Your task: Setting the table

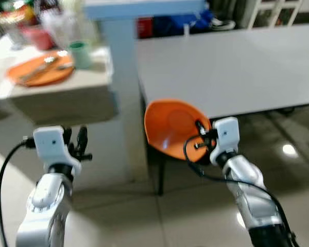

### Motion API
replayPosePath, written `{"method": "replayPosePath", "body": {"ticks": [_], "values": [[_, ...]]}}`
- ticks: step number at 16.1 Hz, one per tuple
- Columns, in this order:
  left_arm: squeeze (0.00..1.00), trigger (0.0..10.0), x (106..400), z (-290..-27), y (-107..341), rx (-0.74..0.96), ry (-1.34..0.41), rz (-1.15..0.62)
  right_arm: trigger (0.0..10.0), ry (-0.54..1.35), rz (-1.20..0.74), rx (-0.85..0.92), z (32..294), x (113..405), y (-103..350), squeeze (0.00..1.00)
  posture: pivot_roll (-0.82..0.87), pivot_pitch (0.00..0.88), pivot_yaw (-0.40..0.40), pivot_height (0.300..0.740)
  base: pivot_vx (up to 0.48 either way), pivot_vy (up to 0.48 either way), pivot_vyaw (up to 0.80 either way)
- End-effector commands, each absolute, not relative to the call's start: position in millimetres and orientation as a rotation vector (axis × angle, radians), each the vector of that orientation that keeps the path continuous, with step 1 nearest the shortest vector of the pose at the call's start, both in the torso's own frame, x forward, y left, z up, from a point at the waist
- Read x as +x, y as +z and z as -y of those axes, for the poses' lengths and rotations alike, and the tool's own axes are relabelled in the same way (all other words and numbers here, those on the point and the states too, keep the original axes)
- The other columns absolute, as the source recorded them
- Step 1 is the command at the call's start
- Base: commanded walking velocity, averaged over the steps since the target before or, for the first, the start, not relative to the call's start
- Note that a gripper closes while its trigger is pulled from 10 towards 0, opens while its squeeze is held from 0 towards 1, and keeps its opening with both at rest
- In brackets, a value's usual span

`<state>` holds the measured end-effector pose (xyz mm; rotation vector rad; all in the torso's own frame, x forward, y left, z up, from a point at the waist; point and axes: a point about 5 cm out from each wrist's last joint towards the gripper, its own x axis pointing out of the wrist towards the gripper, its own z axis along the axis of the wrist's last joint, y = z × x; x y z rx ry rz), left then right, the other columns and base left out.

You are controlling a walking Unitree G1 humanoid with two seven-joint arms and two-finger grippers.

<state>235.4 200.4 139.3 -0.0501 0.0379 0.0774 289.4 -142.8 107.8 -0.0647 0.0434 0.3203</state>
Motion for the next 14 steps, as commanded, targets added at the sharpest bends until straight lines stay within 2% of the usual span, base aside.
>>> {"method": "replayPosePath", "body": {"ticks": [1,5,14], "values": [[0.0,10.0,238,-194,144,-0.019,0.059,-0.021,0.0,0.299,0.003,-0.059,146,294,117,0.0,-0.07,0.0,0.058,0.74,0.24,-0.412,0.0],[0.0,10.0,241,-191,144,-0.018,0.052,-0.035,0.0,0.312,0.01,-0.055,142,296,118,0.0,-0.08,0.0,0.053,0.74,0.18,-0.412,0.0],[0.0,10.0,251,-190,145,-0.024,0.066,-0.02,0.0,0.322,0.018,-0.064,140,296,118,0.0,-0.09,0.0,0.048,0.74,0.285,-0.383,0.0]]}}
